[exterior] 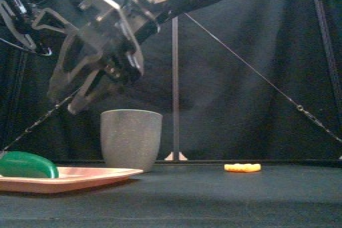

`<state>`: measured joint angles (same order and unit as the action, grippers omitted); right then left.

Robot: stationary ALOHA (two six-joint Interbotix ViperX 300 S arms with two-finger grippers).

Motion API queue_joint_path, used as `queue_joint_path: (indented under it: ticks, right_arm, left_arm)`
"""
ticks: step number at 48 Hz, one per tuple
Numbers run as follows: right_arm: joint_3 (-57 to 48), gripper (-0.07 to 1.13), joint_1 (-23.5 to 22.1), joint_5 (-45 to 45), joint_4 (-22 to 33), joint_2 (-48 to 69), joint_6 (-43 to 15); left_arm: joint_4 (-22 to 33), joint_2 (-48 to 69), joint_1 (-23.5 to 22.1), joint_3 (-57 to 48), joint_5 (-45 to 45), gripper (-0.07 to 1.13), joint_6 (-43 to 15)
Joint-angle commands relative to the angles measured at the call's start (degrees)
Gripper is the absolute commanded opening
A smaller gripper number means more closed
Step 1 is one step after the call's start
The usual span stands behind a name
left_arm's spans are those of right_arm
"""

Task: Pick the green pepper then place it on the pink plate
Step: Drop green pepper on the pink plate and return to neutral

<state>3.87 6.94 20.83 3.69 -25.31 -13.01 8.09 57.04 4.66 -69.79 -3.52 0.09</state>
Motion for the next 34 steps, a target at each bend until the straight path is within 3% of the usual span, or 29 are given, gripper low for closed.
queue_joint_path:
  ticks: [1,34]
  right_arm:
    - [-3.16,0.88,0.88,-2.20,0.09,6.50,0.09]
    - [-39.46,0.88,-0.44,-43.24,3.34,31.46,0.97]
  left_arm:
    - [0.00,-0.09,0.26,0.88,-0.53,0.00,-0.09]
    - [-0.70,0.00,0.26,0.70,-0.70,0.00,-0.18]
